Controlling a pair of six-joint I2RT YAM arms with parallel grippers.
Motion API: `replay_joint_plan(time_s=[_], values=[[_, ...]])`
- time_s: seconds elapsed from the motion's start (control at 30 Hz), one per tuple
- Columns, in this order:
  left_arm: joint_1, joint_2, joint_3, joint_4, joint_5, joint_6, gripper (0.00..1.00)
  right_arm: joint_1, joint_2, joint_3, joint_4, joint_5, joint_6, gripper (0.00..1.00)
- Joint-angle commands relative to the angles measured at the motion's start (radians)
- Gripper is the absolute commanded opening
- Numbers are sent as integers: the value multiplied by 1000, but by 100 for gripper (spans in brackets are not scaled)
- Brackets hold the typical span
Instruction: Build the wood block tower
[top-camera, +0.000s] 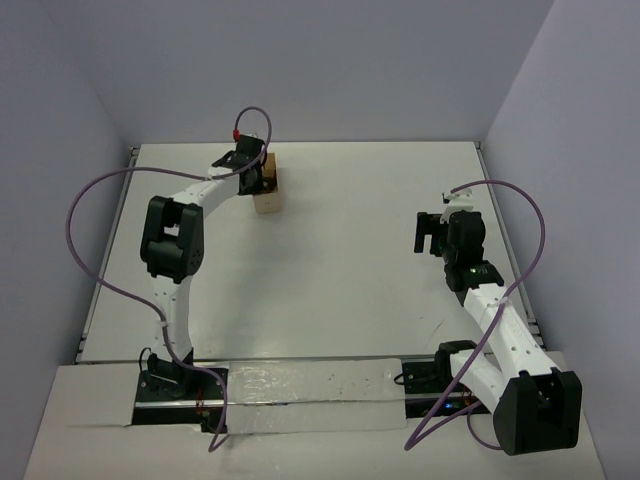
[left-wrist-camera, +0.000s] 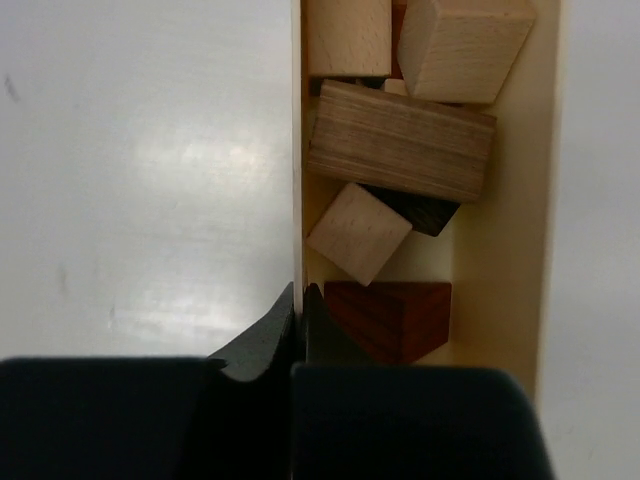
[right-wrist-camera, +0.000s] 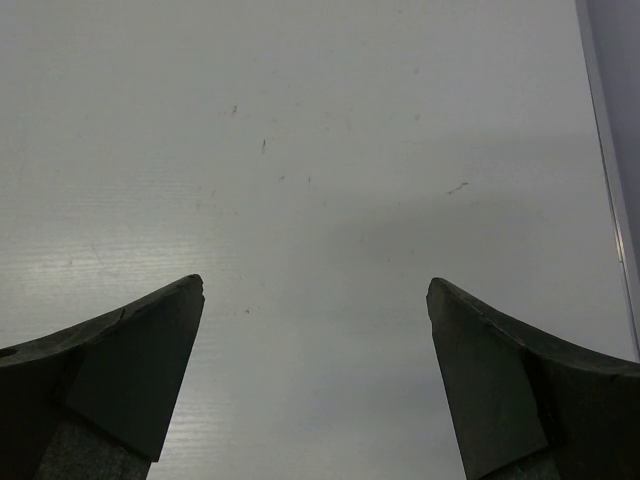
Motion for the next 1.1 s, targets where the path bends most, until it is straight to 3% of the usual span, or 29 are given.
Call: replay_joint_plan(time_s=[0.0,0.2,0.33,0.57,0.8,1.07], values=[[-20,-248,-144,68,1,84,0,6,-27,19,30,4,-5,100],[-81,-511,-416,168,20,251,0,6,-39,18,30,-7,-6,100],[-167,-643,-578,218,-38,387,0,6,-36,21,27,-15,-8,100],[-361,-728,-823,377,-373,663,0,7,-36,24,23,-21,-12,100],[-511,-711,-959,667,-684,908,0,6,-44,22,24,-18,-15,100],[-660,-673,-1158,1273,-874,1419,0,6,-44,22,25,-16,-15,100]])
